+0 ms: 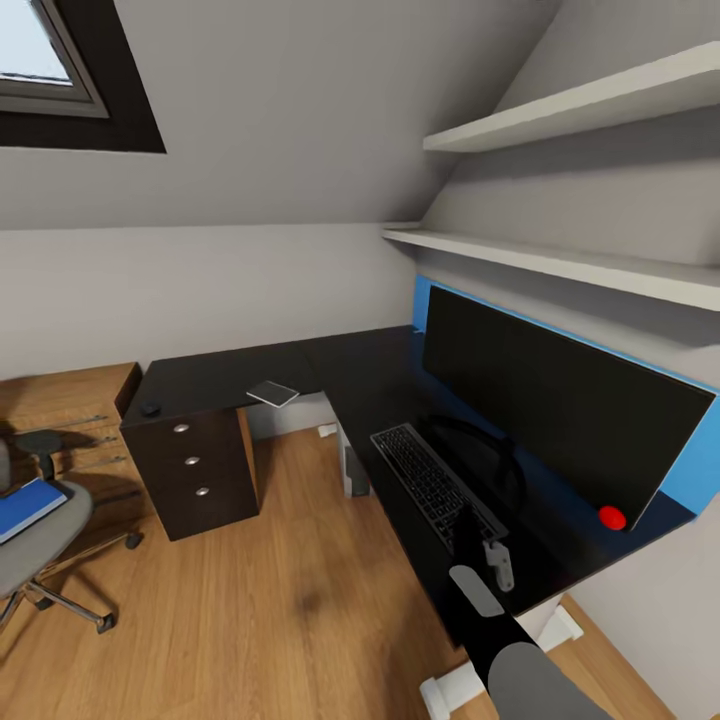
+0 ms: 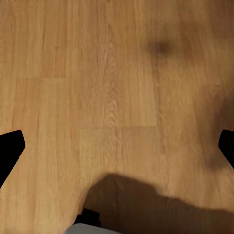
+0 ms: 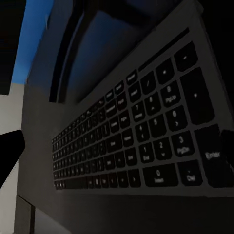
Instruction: In the bedroom, organize the workspace by keeping the computer under the desk, ensuring the monitor is on the desk, placing the keyboard on the desk next to the monitor, placing the mouse on the desk next to the keyboard, moving the folder from the swivel chair onto the desk next to the mouse, stacking the notebook on top of the folder with the pen on top of the notebook, and positioning the swivel chair next to the desk.
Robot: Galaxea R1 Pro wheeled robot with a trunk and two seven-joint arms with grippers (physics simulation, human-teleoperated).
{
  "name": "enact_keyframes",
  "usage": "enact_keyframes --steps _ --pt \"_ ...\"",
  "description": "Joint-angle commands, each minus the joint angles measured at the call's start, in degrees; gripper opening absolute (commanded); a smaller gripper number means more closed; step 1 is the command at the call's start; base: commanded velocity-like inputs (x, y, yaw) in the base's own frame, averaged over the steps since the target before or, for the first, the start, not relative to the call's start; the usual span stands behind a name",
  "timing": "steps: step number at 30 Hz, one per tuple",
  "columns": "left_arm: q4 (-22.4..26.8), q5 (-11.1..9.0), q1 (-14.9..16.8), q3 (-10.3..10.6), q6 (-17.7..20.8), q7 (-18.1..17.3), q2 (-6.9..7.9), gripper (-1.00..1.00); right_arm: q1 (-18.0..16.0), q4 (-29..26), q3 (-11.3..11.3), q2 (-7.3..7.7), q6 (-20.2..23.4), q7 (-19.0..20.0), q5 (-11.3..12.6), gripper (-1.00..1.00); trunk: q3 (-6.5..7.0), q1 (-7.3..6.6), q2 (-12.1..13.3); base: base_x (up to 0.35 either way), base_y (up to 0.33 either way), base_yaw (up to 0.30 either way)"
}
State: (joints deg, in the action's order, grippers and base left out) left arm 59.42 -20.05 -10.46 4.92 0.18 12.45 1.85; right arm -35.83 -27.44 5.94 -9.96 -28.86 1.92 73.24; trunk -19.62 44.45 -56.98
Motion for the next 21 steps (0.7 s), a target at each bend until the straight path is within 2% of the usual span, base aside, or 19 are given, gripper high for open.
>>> enact_keyframes --steps 1,8,10,12,13,15,16,17,18,19,21 --pt "0.1 -0.51 0.0 0.27 0.01 0.47 0.08 1.0 -0.02 -0.34 0.12 -0.04 -0.11 0.0 0.4 1.0 0.13 -0.22 0.37 0.0 0.0 0.0" --pt "-0.24 -0.51 0.0 0.27 0.0 0.47 0.08 1.0 -0.02 -1.13 0.12 -0.04 -0.16 -0.35 0.03 1.0 1.38 -1.75 3.18 0.0 0.0 0.0" --pt "-0.38 -0.51 0.0 0.27 0.0 0.47 0.08 1.0 -0.02 -1.17 0.07 -0.04 -0.27 -0.46 -0.59 1.0 1.74 -2.19 3.98 0.0 0.0 0.0" --pt "-0.45 -0.51 0.0 0.27 0.0 0.47 0.08 1.0 -0.02 -1.15 -0.18 -0.04 -0.37 -0.96 -2.36 1.0 2.1 -2.63 4.78 0.0 0.0 0.0" --pt "-0.48 -0.51 0.0 0.27 0.0 0.47 0.08 1.0 -0.02 -1.14 -0.73 -0.04 -0.38 -1.58 -4.53 1.0 2.28 -2.85 5.18 0.0 0.0 0.0" --pt "-0.5 -0.51 0.0 0.27 0.0 0.47 0.08 1.0 -0.02 -1.13 -1.74 -0.04 -0.39 -2.43 -7.42 1.0 2.64 -3.29 5.99 0.0 0.0 0.0" --pt "-0.51 -0.51 0.0 0.27 0.0 0.47 0.08 1.0 -0.02 -1.1 -3.21 -0.04 -0.4 -3.51 -10.87 1.0 2.82 -3.51 6.39 0.0 0.0 0.0" --pt "-0.52 -0.49 0.0 0.27 0.0 0.47 0.08 1.0 -0.02 -1.02 -5.55 -0.04 -0.32 -5.17 -15.4 1.0 3.0 -3.73 6.79 0.0 0.0 0.0" --pt "-0.52 -0.48 0.0 0.27 0.0 0.47 0.08 1.0 -0.02 -0.99 -6.5 -0.04 -0.26 -5.84 -17.21 1.0 3.18 -3.95 7.19 0.0 0.0 0.0" --pt "-0.53 -0.46 0.0 0.27 0.0 0.47 0.08 1.0 -0.02 -0.91 -8.67 -0.04 -0.14 -7.21 -20.85 1.0 3.36 -4.17 7.59 0.0 0.0 0.0" --pt "-0.53 -0.45 -0.02 0.27 0.0 0.47 0.08 1.0 -0.02 -0.84 -11.11 -0.04 0.05 -8.41 -24.18 1.0 3.72 -4.61 8.39 0.0 0.0 0.0"
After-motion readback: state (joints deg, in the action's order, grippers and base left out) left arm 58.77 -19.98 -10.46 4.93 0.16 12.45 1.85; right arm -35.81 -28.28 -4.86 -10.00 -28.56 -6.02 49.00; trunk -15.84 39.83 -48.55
